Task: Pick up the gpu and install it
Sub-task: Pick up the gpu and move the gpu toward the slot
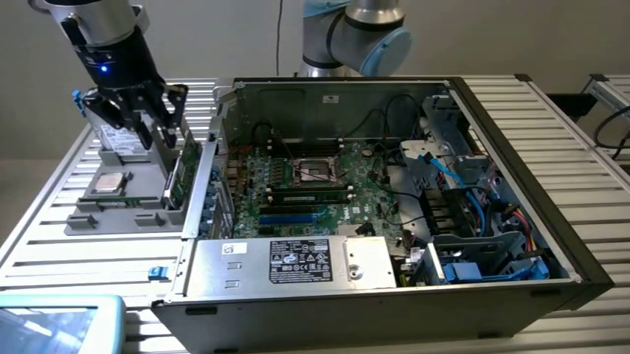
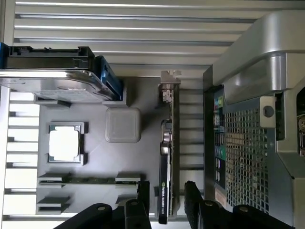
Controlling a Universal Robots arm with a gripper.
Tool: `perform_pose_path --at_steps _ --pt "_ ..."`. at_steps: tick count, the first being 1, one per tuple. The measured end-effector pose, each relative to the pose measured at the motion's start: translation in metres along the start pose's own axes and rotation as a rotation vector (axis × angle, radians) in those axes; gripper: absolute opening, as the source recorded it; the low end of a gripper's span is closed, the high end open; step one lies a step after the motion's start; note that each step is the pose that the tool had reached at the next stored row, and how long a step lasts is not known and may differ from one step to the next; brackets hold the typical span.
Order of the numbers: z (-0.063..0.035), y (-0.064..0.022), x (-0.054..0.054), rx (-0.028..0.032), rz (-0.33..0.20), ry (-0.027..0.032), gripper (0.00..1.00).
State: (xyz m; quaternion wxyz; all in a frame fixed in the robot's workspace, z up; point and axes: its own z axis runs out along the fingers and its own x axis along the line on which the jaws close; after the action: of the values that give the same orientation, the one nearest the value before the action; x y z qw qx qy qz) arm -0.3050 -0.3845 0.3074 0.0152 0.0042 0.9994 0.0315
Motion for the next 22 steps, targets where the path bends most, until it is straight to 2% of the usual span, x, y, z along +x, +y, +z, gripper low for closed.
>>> perform_pose_path --at_steps 6,9,13,16,18,22 --pt "0.0099 -0.0014 0.001 -0.0036 0.0 -0.0082 0.44" --pt "0.0136 -0.0017 0.001 -0.0091 -0.001 -0.0143 0.44" --pt "0.0178 -0.002 0.006 -0.0156 -0.001 -0.0257 0.44" --pt "0.0207 -0.0026 0.009 -0.0185 -0.002 -0.0383 0.44" --pt "0.0223 -0.0029 0.009 -0.0234 -0.002 -0.0463 0.44" --pt "0.0268 -0.004 0.011 -0.0337 -0.002 -0.0555 0.44"
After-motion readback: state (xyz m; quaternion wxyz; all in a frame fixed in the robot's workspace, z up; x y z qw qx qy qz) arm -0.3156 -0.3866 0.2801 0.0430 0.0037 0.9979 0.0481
